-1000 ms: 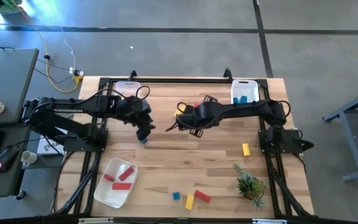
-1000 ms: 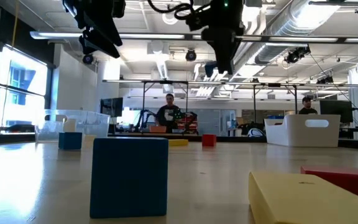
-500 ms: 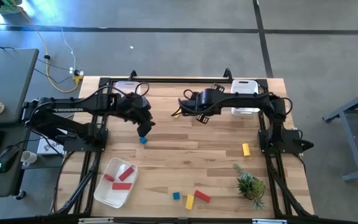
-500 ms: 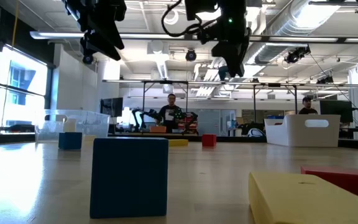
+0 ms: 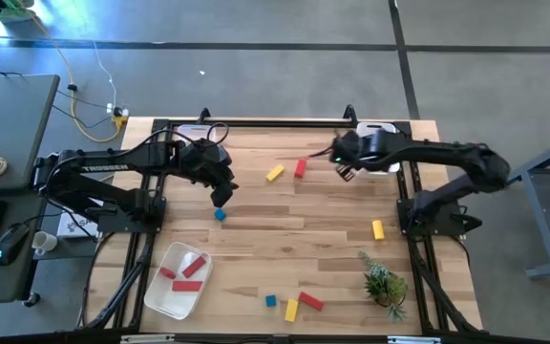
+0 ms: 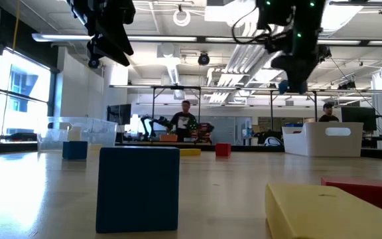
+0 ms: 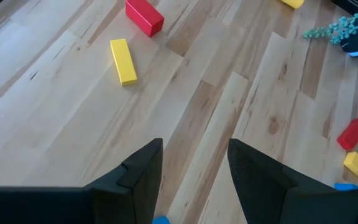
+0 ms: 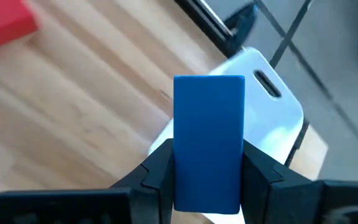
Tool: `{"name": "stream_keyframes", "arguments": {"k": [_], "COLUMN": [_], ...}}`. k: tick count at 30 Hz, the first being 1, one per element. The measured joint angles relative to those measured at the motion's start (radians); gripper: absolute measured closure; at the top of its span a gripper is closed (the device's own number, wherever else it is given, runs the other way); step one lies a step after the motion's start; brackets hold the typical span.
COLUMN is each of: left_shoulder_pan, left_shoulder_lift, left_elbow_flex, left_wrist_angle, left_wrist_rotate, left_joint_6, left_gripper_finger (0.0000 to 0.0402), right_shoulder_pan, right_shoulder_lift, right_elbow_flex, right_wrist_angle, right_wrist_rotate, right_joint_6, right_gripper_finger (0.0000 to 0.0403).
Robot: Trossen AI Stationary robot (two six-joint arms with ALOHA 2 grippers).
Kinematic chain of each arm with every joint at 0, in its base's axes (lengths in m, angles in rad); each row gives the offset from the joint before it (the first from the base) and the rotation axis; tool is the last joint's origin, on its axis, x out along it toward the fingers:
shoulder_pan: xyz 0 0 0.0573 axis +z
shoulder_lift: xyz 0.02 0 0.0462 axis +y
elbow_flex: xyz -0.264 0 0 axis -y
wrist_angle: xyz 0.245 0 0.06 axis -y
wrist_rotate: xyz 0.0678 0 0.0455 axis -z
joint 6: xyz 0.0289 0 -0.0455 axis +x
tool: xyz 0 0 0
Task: Sort & place blocks by color
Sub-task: Put the blue block into the top white bin
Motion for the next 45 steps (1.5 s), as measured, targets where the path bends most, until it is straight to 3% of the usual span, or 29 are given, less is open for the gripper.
{"name": "stream_keyframes", "arguments": {"k": [8,19,27,36,45], "left_shoulder_pan": [0.0,0.0,-0.001,-0.001,-0.024], "left_shoulder_lift": [0.0,0.0,0.0,0.0,0.0], "left_elbow_flex": [0.0,0.0,0.0,0.0,-0.001], "left_wrist_angle": [0.004,0.005,-0.001,-0.094,-0.195], "left_wrist_rotate": [-0.004,-0.077,-0.088,-0.131,-0.13], "left_joint_6": [-0.001,-0.001,-0.017,-0.083,-0.295], "left_gripper_finger": [0.0233,0.0233,0.0233,0.0233,0.0233], "right_shoulder_pan": [-0.199,-0.444,-0.522,-0.525,-0.524], "right_shoulder_lift": [-0.164,-0.171,-0.171,-0.171,-0.17], "right_elbow_flex": [-0.235,-0.405,-0.413,-0.405,-0.263], "right_wrist_angle": [0.176,0.42,0.445,0.451,0.458], "right_wrist_rotate": [-0.084,-0.273,-0.29,-0.312,-0.321], "right_joint_6": [0.0,-0.112,-0.114,-0.104,-0.105], "right_gripper_finger": [0.0299,0.0299,0.0299,0.0177,0.0159]}}
